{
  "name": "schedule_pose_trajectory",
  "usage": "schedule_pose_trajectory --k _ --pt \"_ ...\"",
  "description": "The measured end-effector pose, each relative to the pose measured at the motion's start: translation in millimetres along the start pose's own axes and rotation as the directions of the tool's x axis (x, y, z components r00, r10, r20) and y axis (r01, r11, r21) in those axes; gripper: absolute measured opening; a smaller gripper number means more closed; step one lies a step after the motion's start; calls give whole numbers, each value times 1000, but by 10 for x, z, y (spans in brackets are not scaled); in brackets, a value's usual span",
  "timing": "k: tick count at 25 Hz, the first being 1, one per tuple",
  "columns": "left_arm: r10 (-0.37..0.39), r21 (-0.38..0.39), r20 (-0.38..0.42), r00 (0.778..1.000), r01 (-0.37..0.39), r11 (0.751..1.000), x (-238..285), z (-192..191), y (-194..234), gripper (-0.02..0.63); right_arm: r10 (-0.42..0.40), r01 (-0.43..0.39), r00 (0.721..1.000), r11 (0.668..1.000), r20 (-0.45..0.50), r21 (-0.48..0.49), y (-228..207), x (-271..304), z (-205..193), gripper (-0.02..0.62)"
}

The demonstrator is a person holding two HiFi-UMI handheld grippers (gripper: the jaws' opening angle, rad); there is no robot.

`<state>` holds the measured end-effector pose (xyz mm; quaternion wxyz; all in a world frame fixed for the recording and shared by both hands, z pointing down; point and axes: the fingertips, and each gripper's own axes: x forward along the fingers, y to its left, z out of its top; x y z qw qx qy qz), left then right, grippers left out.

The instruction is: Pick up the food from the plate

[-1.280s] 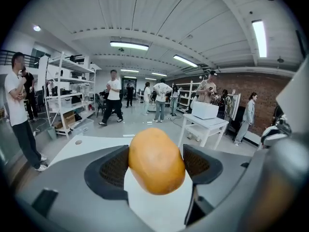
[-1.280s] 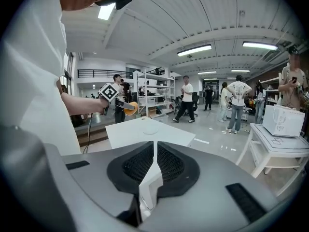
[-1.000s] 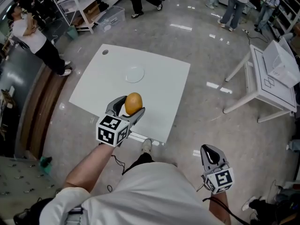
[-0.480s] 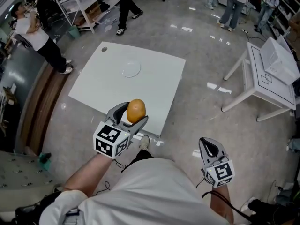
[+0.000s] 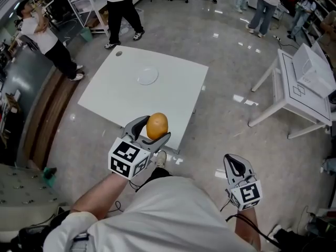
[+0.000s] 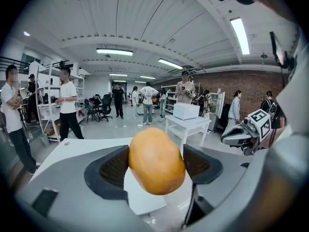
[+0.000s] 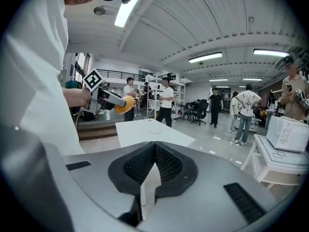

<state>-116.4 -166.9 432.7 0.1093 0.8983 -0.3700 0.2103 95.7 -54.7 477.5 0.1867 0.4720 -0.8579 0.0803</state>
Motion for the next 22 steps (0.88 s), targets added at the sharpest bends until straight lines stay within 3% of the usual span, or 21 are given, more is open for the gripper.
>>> schedule_pose_trajectory --k 4,22 --pt "-2 -4 0 1000 2 1000 177 -27 -83 360 3 -3 1000 1000 2 1 -136 9 -112 15" --pt "-17 -16 5 1000 18 1000 166 144 176 360 14 -14 1000 1000 -19 0 -39 201 131 14"
